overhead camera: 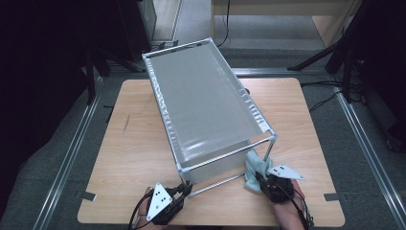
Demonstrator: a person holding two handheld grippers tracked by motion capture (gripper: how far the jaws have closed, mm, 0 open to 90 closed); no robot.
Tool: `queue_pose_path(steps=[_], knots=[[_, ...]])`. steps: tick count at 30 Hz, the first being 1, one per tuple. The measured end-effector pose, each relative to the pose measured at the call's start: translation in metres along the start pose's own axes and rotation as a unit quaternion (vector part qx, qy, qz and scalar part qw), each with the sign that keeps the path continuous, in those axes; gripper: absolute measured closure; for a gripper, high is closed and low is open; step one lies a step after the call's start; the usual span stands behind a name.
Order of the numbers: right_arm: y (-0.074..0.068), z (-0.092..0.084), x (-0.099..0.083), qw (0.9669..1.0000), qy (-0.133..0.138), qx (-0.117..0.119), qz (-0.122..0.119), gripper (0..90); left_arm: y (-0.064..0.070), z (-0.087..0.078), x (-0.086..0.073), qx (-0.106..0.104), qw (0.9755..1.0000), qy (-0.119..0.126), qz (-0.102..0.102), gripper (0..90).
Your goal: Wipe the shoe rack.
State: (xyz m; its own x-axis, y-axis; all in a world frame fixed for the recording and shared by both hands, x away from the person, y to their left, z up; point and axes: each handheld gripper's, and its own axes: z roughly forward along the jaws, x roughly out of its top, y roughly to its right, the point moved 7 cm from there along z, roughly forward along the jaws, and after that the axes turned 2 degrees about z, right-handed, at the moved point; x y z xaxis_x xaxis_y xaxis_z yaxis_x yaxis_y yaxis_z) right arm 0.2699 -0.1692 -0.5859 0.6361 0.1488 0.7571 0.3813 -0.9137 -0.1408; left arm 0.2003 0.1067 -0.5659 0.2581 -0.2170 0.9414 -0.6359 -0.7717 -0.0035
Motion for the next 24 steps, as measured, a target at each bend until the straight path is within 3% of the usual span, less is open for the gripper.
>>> queue_pose_path(steps=[3,6,9,12,15,18,20,24], knots=[[-0.015,-0.008,0.014,0.9987,0.043,0.009,-0.026,83.1,0.001,0.000,0.000,0.002,1.0000,0.001,0.001,81.1],[-0.025,-0.019,0.034,0.9941,0.100,0.017,-0.039,83.0,0.001,-0.001,-0.001,0.001,1.0000,0.001,0.000,81.2],[-0.023,-0.024,0.046,0.9899,0.134,-0.009,-0.045,83.0,0.001,-0.002,-0.001,-0.001,1.0000,0.002,0.000,81.2],[-0.013,-0.018,0.042,0.9911,0.117,-0.043,-0.045,83.0,0.001,-0.003,-0.001,-0.002,1.0000,0.002,0.001,81.2],[-0.004,-0.007,0.028,0.9955,0.071,-0.053,-0.034,82.9,0.001,-0.003,-0.002,-0.002,1.0000,0.002,-0.001,81.1],[0.002,0.006,0.011,0.9978,0.027,-0.054,-0.029,82.6,0.001,-0.003,-0.002,-0.002,1.0000,0.003,-0.001,81.1],[0.004,0.008,0.010,0.9981,0.024,-0.052,-0.023,82.7,0.001,-0.003,-0.002,-0.002,1.0000,0.003,-0.001,81.1],[-0.002,-0.008,0.030,0.9966,0.063,-0.047,-0.025,82.8,0.001,-0.003,-0.002,-0.004,1.0000,0.005,-0.003,81.1]])
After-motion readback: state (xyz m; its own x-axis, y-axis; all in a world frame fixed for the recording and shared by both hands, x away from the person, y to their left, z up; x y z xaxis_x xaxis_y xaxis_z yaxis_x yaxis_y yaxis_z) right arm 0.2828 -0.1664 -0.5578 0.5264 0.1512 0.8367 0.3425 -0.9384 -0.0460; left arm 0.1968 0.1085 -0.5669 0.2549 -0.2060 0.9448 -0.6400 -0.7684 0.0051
